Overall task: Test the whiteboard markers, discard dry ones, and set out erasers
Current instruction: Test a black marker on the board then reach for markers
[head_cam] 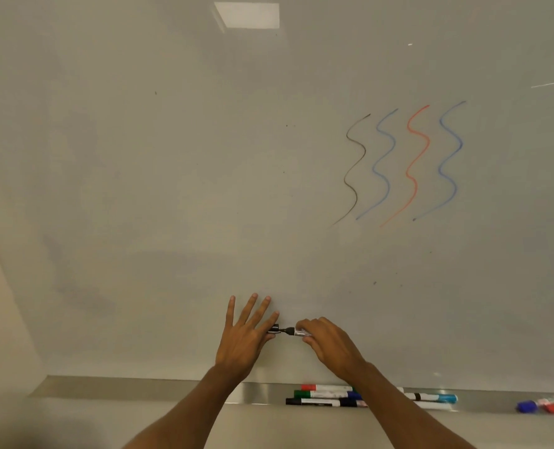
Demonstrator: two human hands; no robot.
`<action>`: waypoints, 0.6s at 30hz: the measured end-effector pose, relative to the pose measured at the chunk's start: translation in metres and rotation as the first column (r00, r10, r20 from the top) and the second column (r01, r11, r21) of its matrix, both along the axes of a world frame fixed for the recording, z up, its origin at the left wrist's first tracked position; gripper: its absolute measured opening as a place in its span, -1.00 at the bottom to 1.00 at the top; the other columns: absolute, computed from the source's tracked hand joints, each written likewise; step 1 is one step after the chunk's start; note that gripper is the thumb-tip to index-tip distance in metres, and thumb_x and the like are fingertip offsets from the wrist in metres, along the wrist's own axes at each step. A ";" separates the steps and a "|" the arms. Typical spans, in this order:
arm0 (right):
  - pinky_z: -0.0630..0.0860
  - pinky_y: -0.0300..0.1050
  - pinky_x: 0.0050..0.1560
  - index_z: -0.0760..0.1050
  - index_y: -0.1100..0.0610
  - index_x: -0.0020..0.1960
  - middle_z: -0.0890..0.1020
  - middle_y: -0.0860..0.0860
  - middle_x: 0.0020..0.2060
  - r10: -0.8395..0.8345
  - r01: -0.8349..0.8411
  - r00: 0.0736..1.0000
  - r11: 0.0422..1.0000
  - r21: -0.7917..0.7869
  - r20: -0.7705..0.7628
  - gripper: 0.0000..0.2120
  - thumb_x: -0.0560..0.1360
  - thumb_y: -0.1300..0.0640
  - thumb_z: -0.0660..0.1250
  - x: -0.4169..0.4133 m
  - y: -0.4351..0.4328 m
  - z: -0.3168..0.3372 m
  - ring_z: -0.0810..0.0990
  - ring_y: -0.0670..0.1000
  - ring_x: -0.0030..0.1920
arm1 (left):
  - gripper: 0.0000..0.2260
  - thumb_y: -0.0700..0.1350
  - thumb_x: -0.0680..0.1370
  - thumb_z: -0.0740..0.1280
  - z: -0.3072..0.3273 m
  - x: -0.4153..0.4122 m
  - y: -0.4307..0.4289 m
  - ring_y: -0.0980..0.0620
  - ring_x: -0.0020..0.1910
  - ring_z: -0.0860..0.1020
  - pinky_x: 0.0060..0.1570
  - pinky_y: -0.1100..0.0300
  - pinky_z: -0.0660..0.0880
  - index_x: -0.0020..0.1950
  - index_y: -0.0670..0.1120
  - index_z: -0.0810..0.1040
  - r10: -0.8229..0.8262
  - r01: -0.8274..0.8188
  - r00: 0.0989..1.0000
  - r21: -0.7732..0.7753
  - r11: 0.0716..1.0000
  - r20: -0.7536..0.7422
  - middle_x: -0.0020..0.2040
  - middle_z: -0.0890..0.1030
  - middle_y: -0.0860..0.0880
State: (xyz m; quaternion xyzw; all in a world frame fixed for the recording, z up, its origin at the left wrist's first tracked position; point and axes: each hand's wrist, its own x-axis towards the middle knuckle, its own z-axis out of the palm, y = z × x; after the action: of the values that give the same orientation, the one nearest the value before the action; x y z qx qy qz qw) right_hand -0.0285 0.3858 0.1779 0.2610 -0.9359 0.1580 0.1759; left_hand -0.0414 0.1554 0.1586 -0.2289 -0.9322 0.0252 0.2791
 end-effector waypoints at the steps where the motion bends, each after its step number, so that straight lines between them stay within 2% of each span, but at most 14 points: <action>1: 0.39 -0.24 -0.13 0.47 0.06 0.25 0.59 0.06 0.01 0.011 -0.011 1.000 1.000 -0.002 0.007 -0.75 0.60 0.12 0.19 0.000 -0.003 -0.002 0.51 -0.01 -0.03 | -0.58 0.13 0.58 0.08 -0.002 0.002 0.000 -0.19 0.45 0.33 0.40 -0.33 0.03 0.35 0.06 0.50 -0.005 0.005 1.000 0.001 1.000 -0.002 0.45 0.41 -0.09; 3: 0.36 -0.27 -0.12 0.47 0.06 0.26 0.59 0.05 0.02 0.017 -0.017 1.000 1.000 0.005 0.025 -0.75 0.60 0.12 0.20 -0.001 -0.008 -0.005 0.50 -0.02 -0.02 | -0.64 0.13 0.57 0.23 -0.006 0.006 -0.001 -0.17 0.44 0.36 0.39 -0.34 0.05 0.33 0.07 0.54 -0.015 0.016 1.000 0.017 1.000 -0.020 0.43 0.43 -0.08; 6: 0.34 -0.27 -0.12 0.47 0.04 0.25 0.59 0.05 0.03 0.016 -0.017 0.998 1.000 0.009 0.056 -0.76 0.59 0.12 0.21 0.001 -0.015 -0.012 0.50 -0.03 -0.02 | -0.60 0.08 0.40 0.50 -0.008 0.014 -0.004 -0.13 0.35 0.47 0.34 -0.34 0.10 0.22 0.07 0.61 -0.018 0.017 1.000 0.065 0.998 0.009 0.33 0.55 -0.04; 10: 0.36 -0.27 -0.11 0.47 0.04 0.25 0.59 0.05 0.03 0.002 -0.001 0.996 1.000 -0.011 0.084 -0.75 0.59 0.12 0.22 0.005 -0.023 -0.021 0.50 -0.01 -0.02 | -0.64 0.06 0.36 0.55 -0.013 0.021 -0.013 -0.02 0.14 0.62 0.35 -0.26 0.06 0.13 0.08 0.64 -0.020 0.016 0.999 0.099 0.995 0.040 0.08 0.67 0.08; 13: 0.36 -0.23 -0.12 0.48 0.08 0.24 0.59 0.08 0.02 -0.001 0.004 0.996 1.000 -0.031 0.091 -0.76 0.59 0.14 0.22 0.006 -0.031 -0.028 0.50 0.01 -0.02 | -0.66 0.09 0.36 0.54 -0.019 0.023 -0.019 0.06 0.01 0.65 0.29 -0.21 0.09 0.11 0.13 0.64 -0.009 0.000 0.994 0.080 0.997 0.112 -0.09 0.69 0.15; 16: 0.39 -0.21 -0.09 0.49 0.07 0.24 0.59 0.08 0.04 -0.002 0.006 0.994 1.000 -0.027 0.110 -0.76 0.59 0.13 0.21 0.005 -0.041 -0.034 0.50 0.02 -0.01 | -0.65 0.11 0.31 0.57 -0.023 0.024 -0.022 0.09 -0.06 0.66 0.22 -0.14 0.15 0.07 0.14 0.65 -0.020 0.010 0.989 0.064 0.998 0.148 -0.17 0.69 0.15; 18: 0.34 -0.26 -0.08 0.47 0.06 0.26 0.58 0.06 0.07 -0.011 0.015 0.992 0.999 -0.028 0.126 -0.74 0.59 0.11 0.21 0.005 -0.048 -0.037 0.50 0.00 0.02 | -0.65 0.10 0.29 0.58 -0.027 0.022 -0.024 0.10 -0.07 0.66 0.20 -0.12 0.16 0.05 0.13 0.66 -0.033 0.024 0.989 0.062 0.998 0.147 -0.18 0.69 0.15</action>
State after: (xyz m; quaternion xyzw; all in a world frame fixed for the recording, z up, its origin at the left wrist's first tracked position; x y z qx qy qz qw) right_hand -0.0240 0.3374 0.1413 0.2417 -0.9445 0.1867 0.1212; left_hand -0.0197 0.1310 0.1313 -0.2348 -0.9474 -0.0240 0.2161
